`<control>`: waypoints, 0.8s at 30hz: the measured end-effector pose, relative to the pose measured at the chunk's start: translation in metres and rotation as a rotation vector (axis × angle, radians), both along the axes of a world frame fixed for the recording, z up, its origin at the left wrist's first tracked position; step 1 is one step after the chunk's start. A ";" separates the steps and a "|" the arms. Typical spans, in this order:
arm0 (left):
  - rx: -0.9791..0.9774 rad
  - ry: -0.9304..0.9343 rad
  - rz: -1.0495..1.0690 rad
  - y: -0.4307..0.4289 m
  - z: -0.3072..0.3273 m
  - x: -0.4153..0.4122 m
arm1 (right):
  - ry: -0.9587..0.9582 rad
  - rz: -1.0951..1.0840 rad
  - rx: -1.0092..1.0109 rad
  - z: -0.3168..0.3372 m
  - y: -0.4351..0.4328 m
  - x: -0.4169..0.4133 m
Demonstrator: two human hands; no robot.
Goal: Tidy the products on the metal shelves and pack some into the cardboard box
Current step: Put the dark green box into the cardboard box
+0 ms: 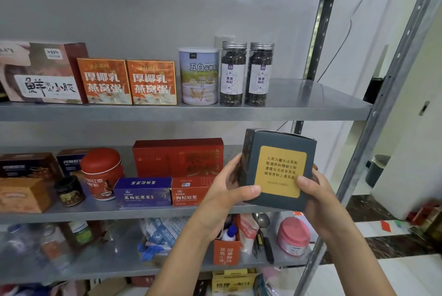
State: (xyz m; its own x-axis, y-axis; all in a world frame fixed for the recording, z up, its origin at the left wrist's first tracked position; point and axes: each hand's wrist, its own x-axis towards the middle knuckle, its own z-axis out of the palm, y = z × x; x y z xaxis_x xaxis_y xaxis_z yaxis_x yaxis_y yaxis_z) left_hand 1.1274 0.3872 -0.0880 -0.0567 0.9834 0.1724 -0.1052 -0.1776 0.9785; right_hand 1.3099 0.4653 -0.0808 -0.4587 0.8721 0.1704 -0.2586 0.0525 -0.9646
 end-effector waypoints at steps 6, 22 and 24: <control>0.090 0.119 0.267 0.004 0.004 0.005 | -0.060 -0.211 0.142 0.005 -0.003 0.000; 0.155 0.232 0.382 0.010 0.026 0.027 | -0.142 -0.259 0.406 -0.004 -0.019 -0.019; 0.155 0.224 0.420 0.009 0.028 0.021 | -0.123 -0.177 0.399 -0.003 -0.016 -0.014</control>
